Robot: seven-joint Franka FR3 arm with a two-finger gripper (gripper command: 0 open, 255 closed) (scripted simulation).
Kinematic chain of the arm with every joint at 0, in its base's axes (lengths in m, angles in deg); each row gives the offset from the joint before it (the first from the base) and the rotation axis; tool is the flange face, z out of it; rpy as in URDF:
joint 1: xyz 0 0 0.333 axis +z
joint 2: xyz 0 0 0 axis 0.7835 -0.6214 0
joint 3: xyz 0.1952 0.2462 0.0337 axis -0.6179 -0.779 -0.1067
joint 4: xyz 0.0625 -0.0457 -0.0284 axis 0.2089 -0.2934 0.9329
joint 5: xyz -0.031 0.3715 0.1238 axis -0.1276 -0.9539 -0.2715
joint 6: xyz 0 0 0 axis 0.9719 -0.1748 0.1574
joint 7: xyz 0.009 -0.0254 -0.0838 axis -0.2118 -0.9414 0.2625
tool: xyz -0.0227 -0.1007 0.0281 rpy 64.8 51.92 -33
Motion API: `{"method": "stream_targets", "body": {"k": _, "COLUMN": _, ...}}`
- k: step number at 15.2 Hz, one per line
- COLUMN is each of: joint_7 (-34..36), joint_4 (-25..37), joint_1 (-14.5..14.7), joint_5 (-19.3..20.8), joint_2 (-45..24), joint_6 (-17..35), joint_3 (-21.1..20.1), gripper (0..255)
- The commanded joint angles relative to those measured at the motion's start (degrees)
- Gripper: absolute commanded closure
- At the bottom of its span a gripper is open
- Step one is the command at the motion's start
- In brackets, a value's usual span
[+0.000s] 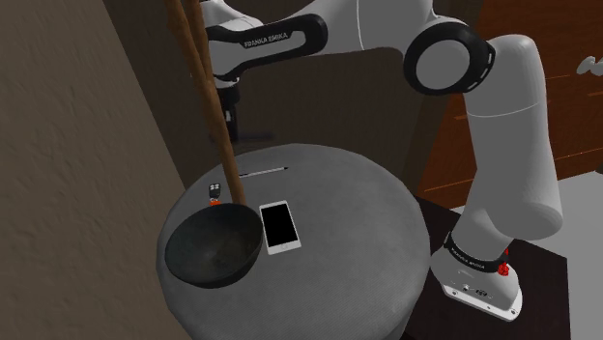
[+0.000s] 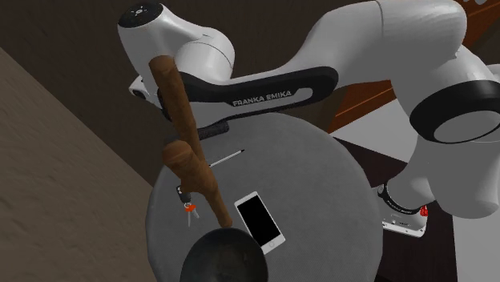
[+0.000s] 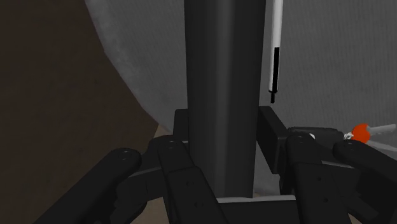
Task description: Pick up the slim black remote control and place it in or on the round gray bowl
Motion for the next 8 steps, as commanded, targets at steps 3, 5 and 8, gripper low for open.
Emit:
{"method": "stream_targets", "body": {"k": 3, "joint_7": -0.3, "joint_4": 3.5, "joint_1": 0.1, "joint_5": -0.1, "joint_2": -0.1, "joint_6": -3.4, "joint_3": 0.0, "gripper": 255}}
{"method": "stream_targets", "body": {"k": 5, "joint_7": -0.4, "joint_4": 5.4, "joint_1": 0.1, "joint_5": -0.1, "joint_2": -0.4, "joint_6": -5.0, "joint_3": 0.0, "gripper": 255}}
{"method": "stream_targets", "body": {"k": 8, "joint_7": -0.6, "joint_4": 8.6, "joint_1": 0.2, "joint_5": -0.1, "joint_2": -0.9, "joint_6": -7.7, "joint_3": 0.0, "gripper": 255}}
